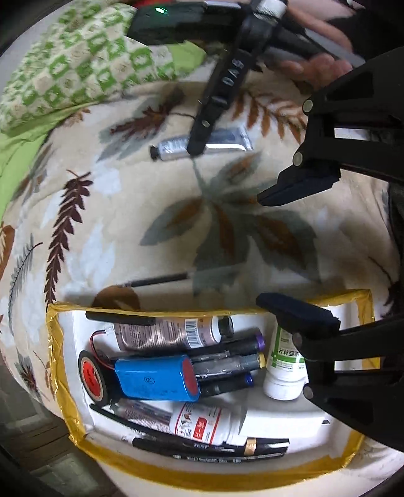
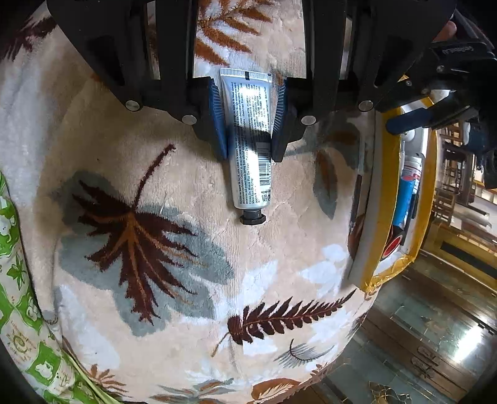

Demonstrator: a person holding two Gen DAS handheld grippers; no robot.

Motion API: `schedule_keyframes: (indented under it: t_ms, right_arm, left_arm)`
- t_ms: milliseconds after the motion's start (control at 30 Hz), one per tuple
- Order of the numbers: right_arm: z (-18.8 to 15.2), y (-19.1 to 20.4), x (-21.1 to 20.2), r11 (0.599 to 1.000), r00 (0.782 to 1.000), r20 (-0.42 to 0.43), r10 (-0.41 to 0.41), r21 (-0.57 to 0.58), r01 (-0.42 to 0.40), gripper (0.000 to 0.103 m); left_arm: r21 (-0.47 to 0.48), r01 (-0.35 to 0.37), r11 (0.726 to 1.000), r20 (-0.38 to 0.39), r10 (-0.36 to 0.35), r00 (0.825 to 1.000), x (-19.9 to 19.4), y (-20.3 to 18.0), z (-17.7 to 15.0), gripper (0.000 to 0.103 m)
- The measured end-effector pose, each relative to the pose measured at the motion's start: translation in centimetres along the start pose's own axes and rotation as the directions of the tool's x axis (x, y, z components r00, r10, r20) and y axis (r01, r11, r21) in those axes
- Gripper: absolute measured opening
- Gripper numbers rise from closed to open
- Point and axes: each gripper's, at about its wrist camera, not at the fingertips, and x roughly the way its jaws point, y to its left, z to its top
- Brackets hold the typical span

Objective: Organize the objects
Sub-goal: 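Grasp the thin black pen with the left gripper while the right holds the tube, then carry the silver tube and thin black pen over the tray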

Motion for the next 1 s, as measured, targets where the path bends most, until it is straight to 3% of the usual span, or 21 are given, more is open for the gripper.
schedule_keyframes:
  t_ms: [233, 367, 467, 600, 667, 700, 767, 867, 1000]
  right_arm:
    - [0.0, 0.1, 0.1, 1.000, 1.000, 0.002, 0.003, 0.006, -0.003, 0.028]
    - [0.1, 0.1, 0.1, 1.000, 1.000, -0.003, 0.000, 0.006, 0.000, 0.028]
    - [0.2, -0.1, 0.1, 1.000, 1.000, -0.006, 0.016, 0.023, -0.016, 0.028]
    - [0.1, -0.1, 0.1, 0.999, 1.000, -0.002, 0.016, 0.029, -0.016, 0.029]
    - [0.0, -0.1, 0.1, 0.999, 1.000, -0.001, 0.016, 0.030, -0.016, 0.029]
    - [0.0, -0.1, 0.1, 0.999, 1.000, -0.002, 0.019, 0.031, -0.019, 0.029]
    - [0.0, -0.1, 0.1, 0.999, 1.000, -0.002, 0.025, 0.034, -0.025, 0.028]
    - [0.0, -0.1, 0.1, 0.999, 1.000, 0.001, 0.023, 0.033, -0.023, 0.028]
    - [0.0, 0.1, 0.3, 1.000, 1.000, 0.004, 0.004, 0.016, -0.004, 0.028]
  left_arm:
    - [-0.058, 0.008, 0.998, 0.048, -0.005, 0.999, -0.3, 0.3, 1.7, 0.060]
    - [-0.036, 0.010, 0.999, 0.000, -0.010, 1.000, 1.7, -1.0, 4.0, 0.060]
    - [-0.027, -0.061, 0.998, -0.095, 0.058, 0.994, 4.1, -1.2, 5.0, 0.058]
    - [-0.027, -0.071, 0.997, -0.099, 0.068, 0.993, 4.4, -1.7, 5.6, 0.057]
    - [-0.027, -0.081, 0.996, -0.086, 0.079, 0.993, 4.3, -1.4, 5.6, 0.032]
    - [-0.024, -0.090, 0.996, -0.080, 0.088, 0.993, 4.3, -1.2, 5.5, 0.028]
    - [-0.033, -0.066, 0.997, -0.072, 0.063, 0.995, 4.0, -0.6, 5.2, 0.009]
    - [-0.069, -0.013, 0.998, -0.074, 0.008, 0.997, 3.6, 0.5, 4.8, 0.003]
    - [-0.046, 0.033, 0.998, -0.087, -0.037, 0.996, 3.3, -0.3, 3.1, 0.003]
